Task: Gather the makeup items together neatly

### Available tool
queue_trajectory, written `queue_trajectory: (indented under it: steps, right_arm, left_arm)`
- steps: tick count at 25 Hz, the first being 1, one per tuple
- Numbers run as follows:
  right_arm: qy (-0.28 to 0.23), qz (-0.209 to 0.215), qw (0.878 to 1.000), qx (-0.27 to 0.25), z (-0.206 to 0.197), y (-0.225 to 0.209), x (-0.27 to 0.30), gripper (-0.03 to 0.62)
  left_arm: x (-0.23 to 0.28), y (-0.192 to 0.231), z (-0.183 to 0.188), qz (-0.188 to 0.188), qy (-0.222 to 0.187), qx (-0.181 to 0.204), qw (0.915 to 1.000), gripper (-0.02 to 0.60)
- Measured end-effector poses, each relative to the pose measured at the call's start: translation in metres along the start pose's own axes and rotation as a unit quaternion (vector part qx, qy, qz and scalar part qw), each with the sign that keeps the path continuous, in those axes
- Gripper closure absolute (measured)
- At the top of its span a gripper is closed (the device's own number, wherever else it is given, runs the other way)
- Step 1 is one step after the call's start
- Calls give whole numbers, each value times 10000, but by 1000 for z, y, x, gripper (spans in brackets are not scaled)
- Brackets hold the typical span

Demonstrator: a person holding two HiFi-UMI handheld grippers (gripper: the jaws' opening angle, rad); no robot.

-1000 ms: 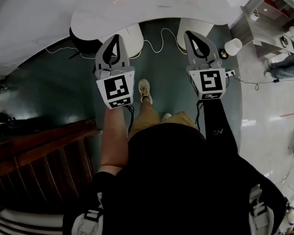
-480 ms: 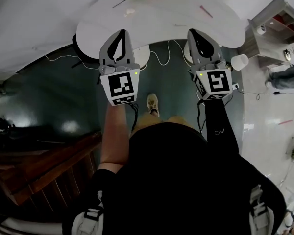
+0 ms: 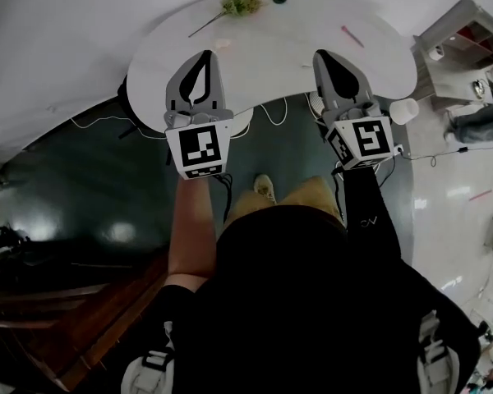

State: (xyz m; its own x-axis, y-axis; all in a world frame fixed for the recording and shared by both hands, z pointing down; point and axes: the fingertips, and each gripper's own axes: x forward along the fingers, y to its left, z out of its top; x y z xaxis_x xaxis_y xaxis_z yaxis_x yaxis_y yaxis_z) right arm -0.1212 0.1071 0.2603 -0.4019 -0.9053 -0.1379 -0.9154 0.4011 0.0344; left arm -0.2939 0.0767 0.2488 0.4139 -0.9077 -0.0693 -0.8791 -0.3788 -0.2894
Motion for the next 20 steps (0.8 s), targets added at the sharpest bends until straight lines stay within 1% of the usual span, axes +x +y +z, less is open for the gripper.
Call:
queue_trajectory:
  steps: [2,4,6,7,9,12,17,19,20]
  right_arm:
    - [53,-68,10000,37,-6,-5,8,589]
    - [126,-107,9998,76,-11,-11,15,589]
    - [175,-80,9998,-30,-14,-15,25,589]
    - [189,-66,9997,-101,-15,-17,31,589]
    - [214,-101,9996,-148,-20,-24,46,589]
    - [241,-188,9995,-39,-29,-43,73,589]
    - [249,-79,9997,9,-38,-82,132,589]
    - [253,10,9997,44,-40,-96,156,589]
    - [244,78,9997,50,-42,-102,168,589]
  left_arm:
    - [11,0,-8,-140,7,5,9999,574]
    - [21,-7,-15,-378,29,-24,9993,574]
    - [33,-10,-19,-552,22,-134,9984,574]
    - [40,-9,-21,-578,18,-170,9982,574]
    - [54,-5,-25,-555,37,-169,9983,574]
    - [79,3,-34,-500,76,-98,9987,573]
    - [136,20,-47,-397,172,13,9991,572]
    - [158,31,-52,-242,238,9,9994,572]
    - [168,38,-55,-106,278,-25,9996,572]
